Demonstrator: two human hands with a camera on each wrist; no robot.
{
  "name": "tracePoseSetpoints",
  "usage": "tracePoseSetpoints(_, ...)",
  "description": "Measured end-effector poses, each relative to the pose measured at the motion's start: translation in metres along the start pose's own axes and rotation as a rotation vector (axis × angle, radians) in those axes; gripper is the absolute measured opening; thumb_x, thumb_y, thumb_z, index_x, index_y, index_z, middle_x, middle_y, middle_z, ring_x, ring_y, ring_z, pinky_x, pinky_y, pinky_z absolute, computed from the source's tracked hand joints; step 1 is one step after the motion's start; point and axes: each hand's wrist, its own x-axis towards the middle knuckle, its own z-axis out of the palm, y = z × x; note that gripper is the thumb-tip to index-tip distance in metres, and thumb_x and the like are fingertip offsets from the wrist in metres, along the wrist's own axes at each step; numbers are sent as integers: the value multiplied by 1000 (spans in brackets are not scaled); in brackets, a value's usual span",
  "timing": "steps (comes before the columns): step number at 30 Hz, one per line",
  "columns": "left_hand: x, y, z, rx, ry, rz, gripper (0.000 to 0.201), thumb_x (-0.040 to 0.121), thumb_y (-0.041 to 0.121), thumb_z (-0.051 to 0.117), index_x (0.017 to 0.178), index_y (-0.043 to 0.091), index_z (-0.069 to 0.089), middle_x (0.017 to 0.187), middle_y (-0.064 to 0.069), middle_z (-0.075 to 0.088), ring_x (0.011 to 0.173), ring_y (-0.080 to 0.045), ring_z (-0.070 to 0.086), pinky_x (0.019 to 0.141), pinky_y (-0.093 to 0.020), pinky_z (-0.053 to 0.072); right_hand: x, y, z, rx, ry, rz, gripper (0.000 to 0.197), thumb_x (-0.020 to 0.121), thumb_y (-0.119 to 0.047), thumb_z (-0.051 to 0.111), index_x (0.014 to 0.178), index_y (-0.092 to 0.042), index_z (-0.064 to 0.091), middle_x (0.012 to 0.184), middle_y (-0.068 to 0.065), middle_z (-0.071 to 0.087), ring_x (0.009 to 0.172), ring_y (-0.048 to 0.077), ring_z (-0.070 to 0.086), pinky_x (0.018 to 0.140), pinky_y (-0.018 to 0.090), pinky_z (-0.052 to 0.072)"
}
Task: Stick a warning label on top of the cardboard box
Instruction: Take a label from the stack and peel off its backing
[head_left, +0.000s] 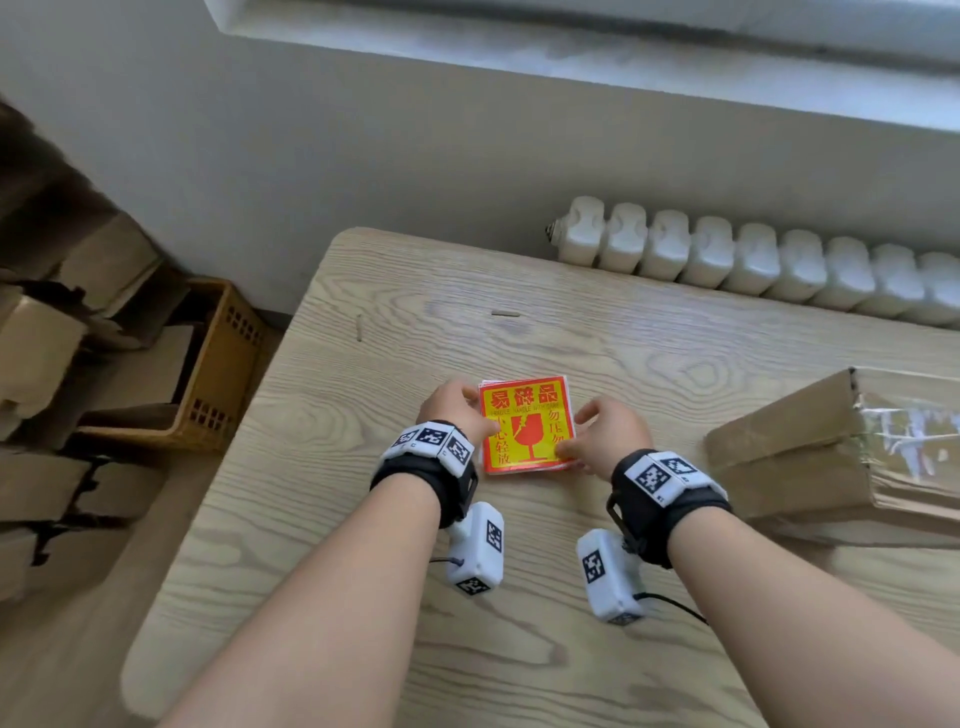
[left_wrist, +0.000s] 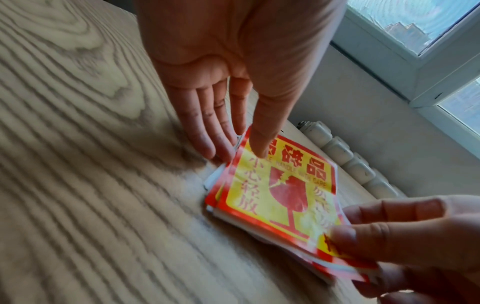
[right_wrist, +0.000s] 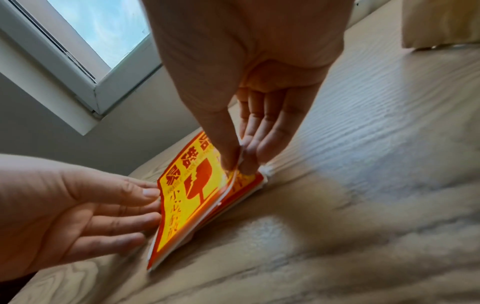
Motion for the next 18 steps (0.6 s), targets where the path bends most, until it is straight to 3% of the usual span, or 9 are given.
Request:
tracePoseSetpoints(4, -1, -4, 3, -1, -1, 1, 35, 70, 17, 79, 99, 22, 59, 112, -5, 72, 104, -23, 68, 94, -37, 52, 1, 5, -3, 41, -5, -14, 21, 65, -19, 77, 66, -20, 56, 73, 7, 74, 74, 29, 74, 74, 45, 61)
tracePoseSetpoints(7, -3, -6, 4, -6, 17, -9, 44, 71, 19, 78, 111, 16, 62, 116, -6, 71, 107, -24, 67, 95, -35, 51, -2, 9, -7, 66, -10, -29, 13, 76, -26, 67, 68, -17, 62, 69, 6, 75, 69, 26, 75, 74, 44, 61)
tracePoseSetpoints(11, -12, -3, -1, -18, 110, -20, 42, 76, 19, 70, 117, 17, 63, 120, -6, 70, 112, -24, 64, 95, -30, 49, -11, 11, -20, 40, 63, -76, 15, 86, -31, 58, 74, -23, 63, 75, 3, 65, 73, 27, 61, 79, 39, 55)
tracePoseSetpoints(13, -22, 1, -6, -37, 159, -27, 31, 78, 18, 64, 110, 19, 67, 117, -6, 71, 111, -26, 65, 93, -30, 49, -16, 12, -29, 97, 88, -83, 17, 89, -25, 53, 79, -20, 66, 65, 2, 59, 74, 26, 57, 78, 41, 54)
tracePoseSetpoints(15, -33, 7, -10, -72, 154, -23, 12, 79, 18, 62, 86, 18, 72, 106, -8, 75, 104, -28, 69, 91, -32, 53, -23, 11, -41, 136, 108, -92, 19, 91, -22, 48, 82, -17, 64, 56, -2, 56, 68, 24, 56, 71, 35, 50)
tracePoseSetpoints(17, -45, 17, -13, -135, 115, 7, 16, 79, 19, 62, 64, 16, 66, 85, -11, 75, 83, -28, 71, 81, -37, 58, -32, 9, -56, 188, 116, -103, 20, 93, -20, 44, 82, -17, 60, 55, -1, 61, 51, 13, 55, 58, 28, 45)
tracePoseSetpoints(18, -53, 24, -15, -169, 79, 19, 18, 81, 21, 63, 64, 15, 65, 75, -9, 72, 70, -25, 68, 72, -34, 59, -37, 9, -63, 221, 122, -112, 21, 94, -19, 43, 83, -16, 60, 55, 1, 62, 41, 6, 53, 52, 27, 40)
